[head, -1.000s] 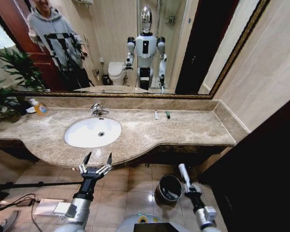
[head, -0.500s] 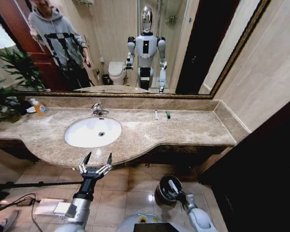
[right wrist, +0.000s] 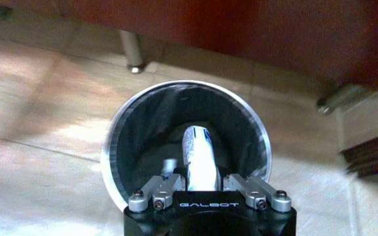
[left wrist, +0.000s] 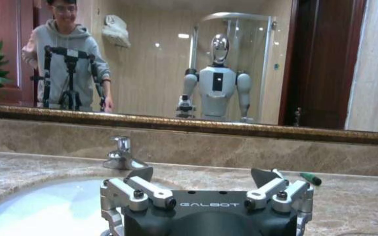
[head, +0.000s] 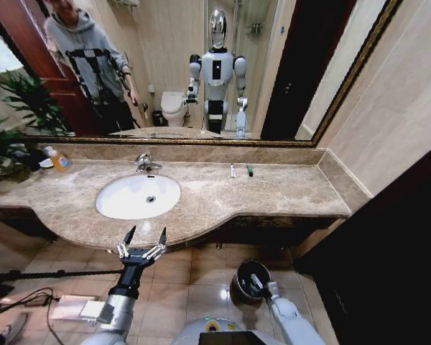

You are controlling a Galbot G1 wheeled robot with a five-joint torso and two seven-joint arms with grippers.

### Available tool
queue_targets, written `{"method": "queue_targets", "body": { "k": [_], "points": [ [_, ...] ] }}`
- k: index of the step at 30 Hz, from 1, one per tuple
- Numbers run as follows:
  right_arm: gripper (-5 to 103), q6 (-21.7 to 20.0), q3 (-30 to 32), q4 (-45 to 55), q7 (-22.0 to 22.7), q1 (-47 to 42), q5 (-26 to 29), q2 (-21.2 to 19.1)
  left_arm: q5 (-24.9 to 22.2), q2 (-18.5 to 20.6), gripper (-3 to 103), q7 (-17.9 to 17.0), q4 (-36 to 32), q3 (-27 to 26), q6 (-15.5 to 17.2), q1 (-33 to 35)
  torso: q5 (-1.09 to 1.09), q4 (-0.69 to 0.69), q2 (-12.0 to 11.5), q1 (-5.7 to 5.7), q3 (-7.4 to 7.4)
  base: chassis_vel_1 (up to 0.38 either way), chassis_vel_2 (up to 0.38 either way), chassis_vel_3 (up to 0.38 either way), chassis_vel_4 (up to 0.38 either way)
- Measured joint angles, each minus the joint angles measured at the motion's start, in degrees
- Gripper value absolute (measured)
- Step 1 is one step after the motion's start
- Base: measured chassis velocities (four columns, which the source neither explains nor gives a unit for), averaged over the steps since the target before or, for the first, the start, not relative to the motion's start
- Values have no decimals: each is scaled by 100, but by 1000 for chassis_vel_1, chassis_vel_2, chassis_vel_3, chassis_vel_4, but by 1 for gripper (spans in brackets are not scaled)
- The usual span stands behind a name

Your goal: Pick up the trash from the sink and place it in the trash bin.

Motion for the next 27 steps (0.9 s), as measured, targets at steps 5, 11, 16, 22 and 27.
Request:
{"method": "queue_targets", "body": {
  "k": [5, 11, 16, 22, 27],
  "points": [
    [25, 389, 154, -1008, 157, 506, -271, 132, 0, -1, 100, 0, 0, 0, 0, 0, 0, 0, 0, 1, 0, 0, 0, 0, 0],
    [25, 313, 92, -1202, 61, 634, -189, 183, 0, -1, 100, 0, 0, 0, 0, 0, -1, 0, 0, 0, 0, 0, 0, 0, 0],
    [22, 284, 75, -1525, -99, 838, -214, 228, 0, -1, 100, 0, 0, 0, 0, 0, 0, 0, 0, 0, 0, 0, 0, 0, 0],
    [43, 167, 62, -1546, -248, 971, -231, 153, 0, -1, 100, 0, 0, 0, 0, 0, 1, 0, 0, 0, 0, 0, 0, 0, 0],
    [59, 55, 31, -1376, -269, 985, -254, -11, 0, -1, 100, 0, 0, 0, 0, 0, -1, 0, 0, 0, 0, 0, 0, 0, 0]
  ]
}}
